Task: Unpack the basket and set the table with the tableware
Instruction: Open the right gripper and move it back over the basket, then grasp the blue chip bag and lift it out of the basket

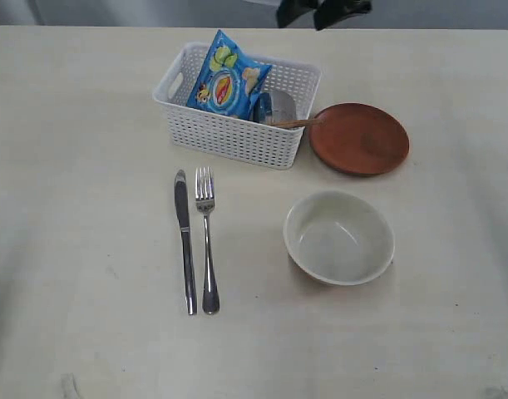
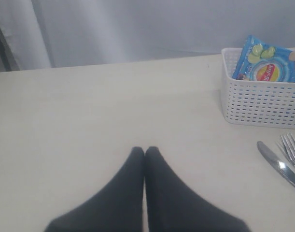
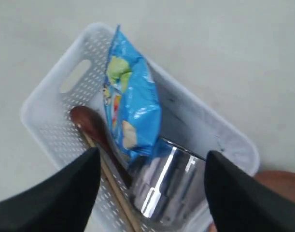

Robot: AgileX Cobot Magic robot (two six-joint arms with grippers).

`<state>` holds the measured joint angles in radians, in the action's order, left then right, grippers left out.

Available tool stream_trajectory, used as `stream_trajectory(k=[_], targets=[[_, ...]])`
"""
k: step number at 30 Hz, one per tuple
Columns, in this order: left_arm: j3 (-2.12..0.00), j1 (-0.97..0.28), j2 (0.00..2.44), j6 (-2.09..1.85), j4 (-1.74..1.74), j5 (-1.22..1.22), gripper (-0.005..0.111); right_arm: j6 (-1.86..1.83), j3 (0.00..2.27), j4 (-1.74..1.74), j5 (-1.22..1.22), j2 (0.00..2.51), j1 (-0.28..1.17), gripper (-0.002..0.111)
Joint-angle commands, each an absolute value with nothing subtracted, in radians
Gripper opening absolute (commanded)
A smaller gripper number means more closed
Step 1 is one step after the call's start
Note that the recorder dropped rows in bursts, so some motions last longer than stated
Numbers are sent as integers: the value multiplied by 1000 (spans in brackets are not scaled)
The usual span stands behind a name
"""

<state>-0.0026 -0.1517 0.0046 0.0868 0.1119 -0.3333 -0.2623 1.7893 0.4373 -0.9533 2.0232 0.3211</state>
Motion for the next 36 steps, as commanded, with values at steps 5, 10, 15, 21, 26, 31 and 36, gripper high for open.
stream_trajectory(k=[5, 10, 15, 21, 26, 31, 36], targets=[[0, -149, 0, 85, 100, -326, 0, -198, 1913, 363, -992, 2170, 413, 64], [0, -149, 0, 85, 101, -326, 0, -186, 1919, 333, -985, 2216, 421, 64], [0, -149, 0, 85, 104, -326, 0, -193, 1919, 335, -966, 2235, 421, 64], [0, -149, 0, 85, 104, -326, 0, -271, 1917, 408, -936, 2257, 426, 58], [0, -149, 0, 85, 104, -326, 0, -271, 1917, 406, -922, 2264, 431, 36], [0, -149, 0, 85, 104, -326, 0, -278, 1917, 406, -924, 2262, 431, 0], [0, -149, 0, 85, 104, -326, 0, -297, 1917, 409, -945, 2244, 441, -1]])
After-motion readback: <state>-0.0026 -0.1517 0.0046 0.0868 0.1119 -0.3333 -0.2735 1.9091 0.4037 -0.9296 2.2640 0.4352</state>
